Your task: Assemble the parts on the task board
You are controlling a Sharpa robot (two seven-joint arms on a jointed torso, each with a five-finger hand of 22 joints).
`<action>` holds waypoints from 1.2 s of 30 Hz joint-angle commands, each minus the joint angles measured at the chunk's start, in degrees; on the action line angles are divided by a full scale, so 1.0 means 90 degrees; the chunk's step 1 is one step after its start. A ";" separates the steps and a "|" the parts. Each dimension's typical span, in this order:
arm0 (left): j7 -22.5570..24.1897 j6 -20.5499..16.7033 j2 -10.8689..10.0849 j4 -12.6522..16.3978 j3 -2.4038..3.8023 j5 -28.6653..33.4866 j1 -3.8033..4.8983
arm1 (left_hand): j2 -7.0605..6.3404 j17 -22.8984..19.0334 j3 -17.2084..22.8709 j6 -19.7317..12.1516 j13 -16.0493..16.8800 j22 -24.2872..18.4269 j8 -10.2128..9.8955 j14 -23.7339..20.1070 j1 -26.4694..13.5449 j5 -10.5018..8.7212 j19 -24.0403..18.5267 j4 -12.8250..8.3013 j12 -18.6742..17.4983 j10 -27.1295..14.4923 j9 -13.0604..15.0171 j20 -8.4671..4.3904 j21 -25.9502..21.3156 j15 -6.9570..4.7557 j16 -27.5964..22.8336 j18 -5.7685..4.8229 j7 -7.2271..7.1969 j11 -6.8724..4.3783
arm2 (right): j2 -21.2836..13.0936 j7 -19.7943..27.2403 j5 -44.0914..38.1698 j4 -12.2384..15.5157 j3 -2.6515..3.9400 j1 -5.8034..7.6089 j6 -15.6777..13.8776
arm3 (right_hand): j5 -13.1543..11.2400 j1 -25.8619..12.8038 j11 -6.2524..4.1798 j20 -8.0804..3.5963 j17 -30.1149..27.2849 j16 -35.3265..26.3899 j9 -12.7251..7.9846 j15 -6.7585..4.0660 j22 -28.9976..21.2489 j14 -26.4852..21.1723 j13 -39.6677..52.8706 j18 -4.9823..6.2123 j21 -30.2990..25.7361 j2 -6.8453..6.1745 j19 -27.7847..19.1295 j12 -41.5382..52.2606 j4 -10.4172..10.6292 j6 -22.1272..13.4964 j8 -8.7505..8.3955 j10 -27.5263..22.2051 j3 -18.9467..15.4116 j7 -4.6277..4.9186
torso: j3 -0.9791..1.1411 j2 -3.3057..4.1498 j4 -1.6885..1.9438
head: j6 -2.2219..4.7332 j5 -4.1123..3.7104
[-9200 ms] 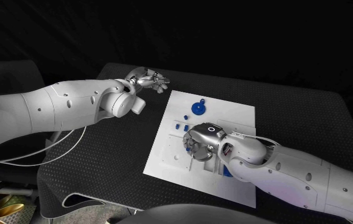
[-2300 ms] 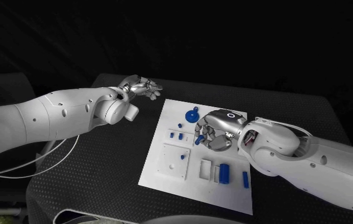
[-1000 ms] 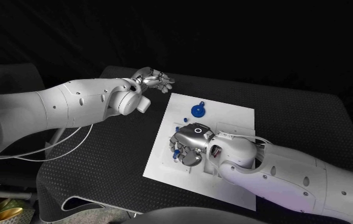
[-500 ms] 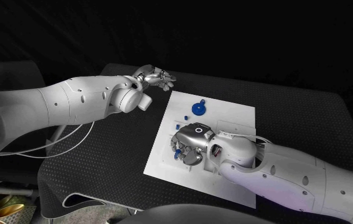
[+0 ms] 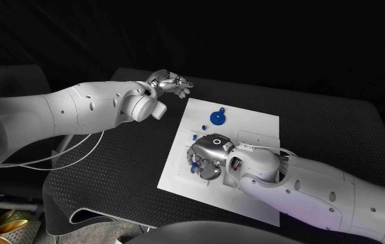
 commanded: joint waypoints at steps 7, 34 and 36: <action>0.0038 0.0093 0.0007 0.0011 0.0007 0.0023 0.0020 | -0.0005 -0.0010 0.0002 -0.0053 0.0010 0.0138 -0.0014 -0.0028 -0.0045 -0.0021 -0.0031 0.0029 -0.0037 -0.0043 -0.0006 0.0008 -0.0042 0.0007 -0.0015 -0.0027 0.0011 -0.0011 | 0.0018 0.0031 -0.0104 -0.0036 -0.0003 -0.0029 0.0154 | 0.0037 -0.0016 -0.0004 -0.0011 0.0011 0.0037 0.0196 -0.0032 0.0133 -0.0001 0.0011 0.0090 0.0040 0.0057 0.0026 -0.0013 -0.0044 0.0052 0.0019 0.0025 0.0003 0.0005 | 0.0000 -0.0007 -0.0012 | -0.0023 0.0027; 0.0027 0.0097 0.0018 0.0044 0.0007 0.0023 0.0023 | -0.0004 -0.0010 0.0005 -0.0053 0.0012 0.0139 -0.0012 -0.0028 -0.0037 -0.0021 -0.0033 0.0026 -0.0037 -0.0043 -0.0007 0.0008 -0.0042 0.0006 -0.0014 -0.0026 0.0010 -0.0011 | 0.0182 -0.0038 -0.0232 -0.0093 -0.0071 -0.0031 0.0290 | 0.0038 -0.0033 -0.0004 -0.0010 0.0022 0.0036 0.0206 -0.0032 0.0132 -0.0004 0.0024 0.0090 0.0045 0.0066 0.0020 -0.0017 -0.0073 0.0049 0.0019 0.0023 0.0000 0.0006 | -0.0007 0.0001 -0.0013 | 0.0007 0.0023; 0.0027 0.0094 0.0019 0.0051 0.0007 0.0023 0.0023 | -0.0005 -0.0010 0.0004 -0.0053 0.0012 0.0139 -0.0011 -0.0028 -0.0037 -0.0022 -0.0033 0.0026 -0.0037 -0.0043 -0.0007 0.0008 -0.0042 0.0006 -0.0014 -0.0026 0.0010 -0.0011 | 0.0195 -0.0039 -0.0234 -0.0100 -0.0081 -0.0033 0.0307 | 0.0037 -0.0034 -0.0003 -0.0010 0.0023 0.0036 0.0207 -0.0032 0.0132 -0.0004 0.0025 0.0090 0.0045 0.0067 0.0020 -0.0017 -0.0075 0.0048 0.0019 0.0022 0.0000 0.0006 | -0.0008 -0.0002 -0.0013 | 0.0002 0.0022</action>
